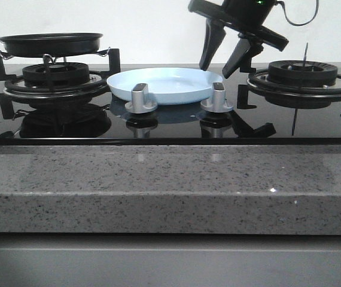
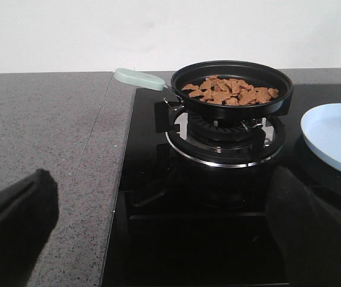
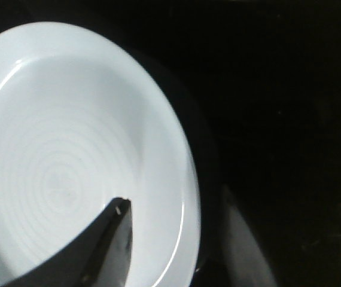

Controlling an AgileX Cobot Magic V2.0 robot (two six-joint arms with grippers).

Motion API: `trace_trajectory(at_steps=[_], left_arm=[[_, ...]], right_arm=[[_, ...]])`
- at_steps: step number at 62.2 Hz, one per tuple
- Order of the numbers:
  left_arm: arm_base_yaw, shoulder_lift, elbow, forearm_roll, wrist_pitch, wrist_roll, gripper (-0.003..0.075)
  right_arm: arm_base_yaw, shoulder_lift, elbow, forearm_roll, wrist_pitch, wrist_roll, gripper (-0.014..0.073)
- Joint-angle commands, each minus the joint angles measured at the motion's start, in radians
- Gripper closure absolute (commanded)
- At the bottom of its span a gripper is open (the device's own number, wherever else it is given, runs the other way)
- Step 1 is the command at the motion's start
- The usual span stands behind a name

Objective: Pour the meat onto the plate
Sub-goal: 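Lower the right gripper onto the rim of the light blue plate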

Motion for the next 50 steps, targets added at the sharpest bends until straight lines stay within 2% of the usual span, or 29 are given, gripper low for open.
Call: trace_trajectory(at_steps=[1, 50], left_arm=[[-0.007, 0.009, -0.037, -0.011, -0.083, -0.009, 0.0031], [-0.007, 0.009, -0.037, -0.011, -0.083, -0.009, 0.0031]], right_arm=[[-0.003, -0.057, -0.035, 0.01, 0.073, 0.008, 0.0227], [-0.01, -0.02, -0.08, 0.06, 0.098, 0.016, 0.0232]])
